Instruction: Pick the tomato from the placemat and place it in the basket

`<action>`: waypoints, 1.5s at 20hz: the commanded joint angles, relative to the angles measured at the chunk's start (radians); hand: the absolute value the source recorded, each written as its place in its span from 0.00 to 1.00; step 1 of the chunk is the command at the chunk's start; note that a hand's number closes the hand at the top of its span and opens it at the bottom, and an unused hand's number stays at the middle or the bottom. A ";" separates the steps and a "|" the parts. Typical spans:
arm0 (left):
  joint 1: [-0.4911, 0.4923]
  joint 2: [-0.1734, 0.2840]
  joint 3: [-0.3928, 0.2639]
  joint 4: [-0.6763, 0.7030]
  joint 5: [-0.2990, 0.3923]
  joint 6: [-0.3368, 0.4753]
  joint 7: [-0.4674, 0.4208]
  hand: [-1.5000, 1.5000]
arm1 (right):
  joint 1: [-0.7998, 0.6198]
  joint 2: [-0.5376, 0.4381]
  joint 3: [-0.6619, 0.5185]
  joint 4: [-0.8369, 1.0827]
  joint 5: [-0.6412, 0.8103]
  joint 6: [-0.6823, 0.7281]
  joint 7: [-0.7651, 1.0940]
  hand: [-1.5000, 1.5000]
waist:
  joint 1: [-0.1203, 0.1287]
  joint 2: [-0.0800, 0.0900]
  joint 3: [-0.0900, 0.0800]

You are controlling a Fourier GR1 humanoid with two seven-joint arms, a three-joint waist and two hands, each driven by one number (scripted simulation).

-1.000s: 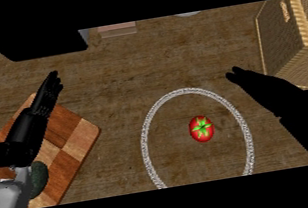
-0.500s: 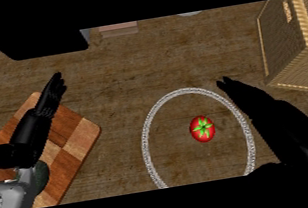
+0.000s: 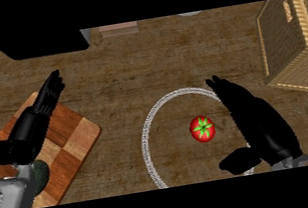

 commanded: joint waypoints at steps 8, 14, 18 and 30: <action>0.008 -0.039 0.074 -0.037 -0.040 -0.062 0.052 0.50 | 0.106 0.115 0.033 -0.087 0.091 0.038 -0.041 0.00 | -0.002 -0.001 0.000; -0.006 -0.054 0.112 -0.051 -0.037 -0.096 0.081 0.50 | 0.109 0.111 -0.003 -0.092 0.128 0.117 -0.036 0.00 | -0.002 -0.002 0.000; -0.024 -0.079 0.117 -0.024 -0.076 -0.098 0.058 0.50 | 0.002 0.188 -0.024 0.104 0.199 0.084 -0.081 0.00 | 0.001 0.000 0.000; 0.045 -0.097 0.163 -0.094 -0.082 -0.166 0.061 0.50 | 0.004 0.244 -0.070 0.224 0.272 0.098 -0.148 0.00 | 0.002 -0.001 0.000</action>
